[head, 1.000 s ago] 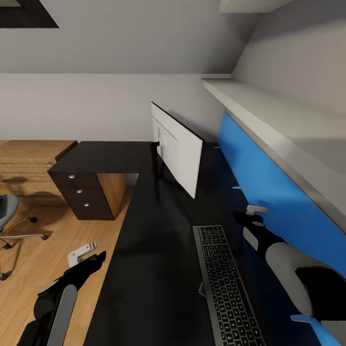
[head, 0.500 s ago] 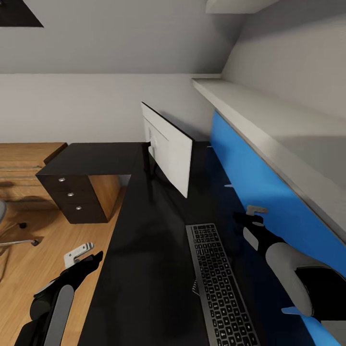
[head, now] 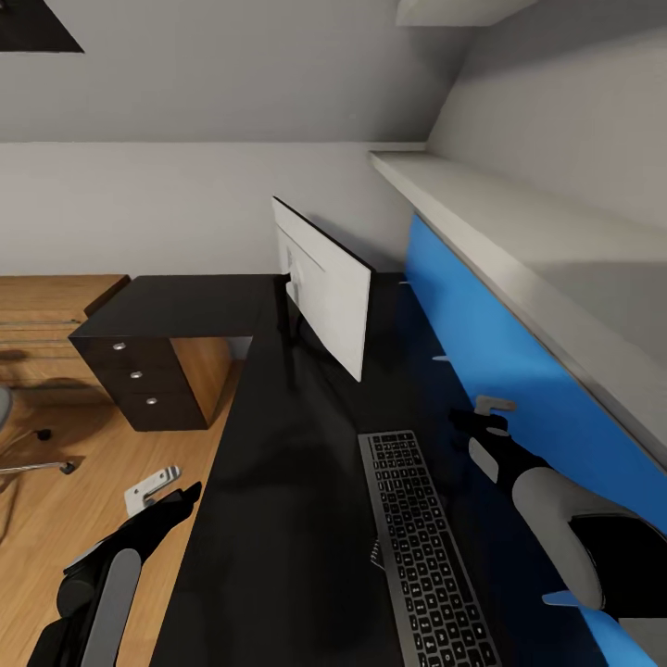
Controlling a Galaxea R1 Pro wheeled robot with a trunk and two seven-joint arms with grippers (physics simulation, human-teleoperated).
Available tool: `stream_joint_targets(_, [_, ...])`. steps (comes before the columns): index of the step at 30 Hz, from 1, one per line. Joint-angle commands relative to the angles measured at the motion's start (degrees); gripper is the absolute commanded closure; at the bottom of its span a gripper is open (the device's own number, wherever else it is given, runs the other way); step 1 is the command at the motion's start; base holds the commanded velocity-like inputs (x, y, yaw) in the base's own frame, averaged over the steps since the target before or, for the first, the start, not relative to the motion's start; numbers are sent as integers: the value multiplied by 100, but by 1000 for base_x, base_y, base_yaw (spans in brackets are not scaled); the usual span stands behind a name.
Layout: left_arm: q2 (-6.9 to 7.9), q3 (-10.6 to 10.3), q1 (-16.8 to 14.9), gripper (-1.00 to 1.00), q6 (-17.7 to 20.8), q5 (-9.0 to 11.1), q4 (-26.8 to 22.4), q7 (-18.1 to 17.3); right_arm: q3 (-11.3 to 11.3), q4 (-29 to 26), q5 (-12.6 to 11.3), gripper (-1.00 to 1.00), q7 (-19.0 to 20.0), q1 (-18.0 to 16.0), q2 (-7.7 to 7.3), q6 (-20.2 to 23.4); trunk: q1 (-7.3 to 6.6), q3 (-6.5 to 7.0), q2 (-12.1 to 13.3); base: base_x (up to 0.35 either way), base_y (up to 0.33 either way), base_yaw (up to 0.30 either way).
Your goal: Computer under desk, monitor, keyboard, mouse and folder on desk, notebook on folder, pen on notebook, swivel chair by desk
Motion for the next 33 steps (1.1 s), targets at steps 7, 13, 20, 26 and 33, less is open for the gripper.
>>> stream_joint_targets(7, [-3, 6, -2, -100, 20, 83, -8, 43, 49, 6, -60, -100, -20, -3, -3, -21, 111, -96, -206, 0, 0, 0])
stream_joint_targets(13, [-7, 6, -4, -100, 23, 87, -8, 43, 49, 6, -60, -100, -26, -4, -7, -21, 242, -204, -446, 0, 0, 0])
stream_joint_targets(20, [-8, 6, -5, -100, 20, 88, -9, 43, 49, 14, -60, -100, -26, -5, -6, -20, 396, -329, -727, 0, 0, 0])
stream_joint_targets(26, [-10, 6, -3, -100, 21, 88, -8, 43, 49, 14, -60, -100, -25, -5, -9, -14, 528, -437, -968, 0, 0, 0])
stream_joint_targets(33, [-10, 6, -5, -100, 21, 88, -9, 43, 46, 14, -60, -100, -27, -5, -11, -12, 682, -563, -1248, 0, 0, 0])
